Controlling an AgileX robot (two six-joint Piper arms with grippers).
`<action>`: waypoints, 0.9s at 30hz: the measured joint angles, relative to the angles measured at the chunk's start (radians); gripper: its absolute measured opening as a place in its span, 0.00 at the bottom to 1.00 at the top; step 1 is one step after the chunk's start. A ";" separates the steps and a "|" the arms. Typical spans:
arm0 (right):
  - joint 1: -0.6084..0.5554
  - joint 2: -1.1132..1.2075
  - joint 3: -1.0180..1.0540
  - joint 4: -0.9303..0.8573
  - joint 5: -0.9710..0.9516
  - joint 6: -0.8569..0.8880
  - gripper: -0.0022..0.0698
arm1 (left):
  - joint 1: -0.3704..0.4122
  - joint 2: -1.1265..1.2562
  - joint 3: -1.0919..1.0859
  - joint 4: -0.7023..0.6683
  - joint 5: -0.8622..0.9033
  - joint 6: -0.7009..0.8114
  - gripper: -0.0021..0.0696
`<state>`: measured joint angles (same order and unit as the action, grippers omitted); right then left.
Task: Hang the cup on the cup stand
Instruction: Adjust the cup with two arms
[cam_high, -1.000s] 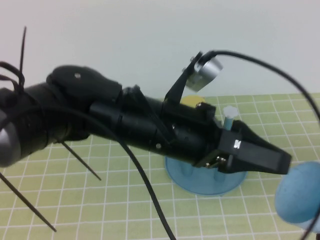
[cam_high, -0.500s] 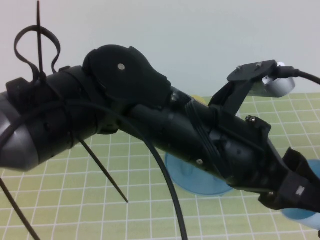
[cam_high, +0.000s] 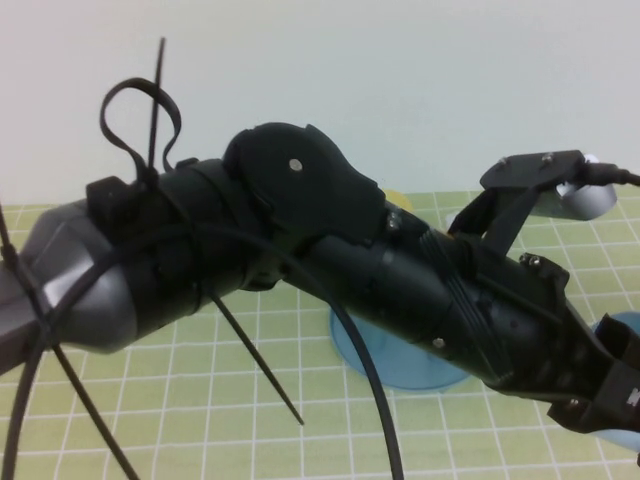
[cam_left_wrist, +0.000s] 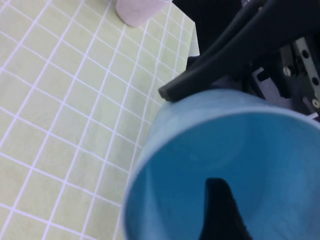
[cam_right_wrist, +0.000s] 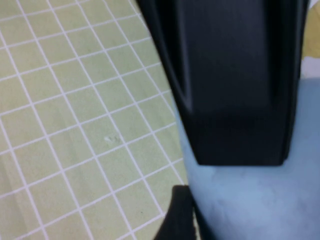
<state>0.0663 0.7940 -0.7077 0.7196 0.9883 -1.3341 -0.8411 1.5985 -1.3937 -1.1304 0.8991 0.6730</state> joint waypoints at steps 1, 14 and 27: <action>0.000 0.000 0.000 -0.005 0.001 0.000 0.89 | 0.000 0.004 0.000 -0.002 -0.002 0.000 0.49; 0.000 0.003 0.000 -0.030 -0.027 0.005 0.89 | 0.000 0.012 0.000 -0.020 -0.031 0.042 0.03; 0.000 0.003 0.000 -0.078 -0.019 0.110 0.99 | 0.002 0.012 0.000 -0.016 -0.061 0.042 0.03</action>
<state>0.0663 0.7966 -0.7077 0.6419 0.9695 -1.2245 -0.8391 1.6108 -1.3937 -1.1467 0.8377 0.7150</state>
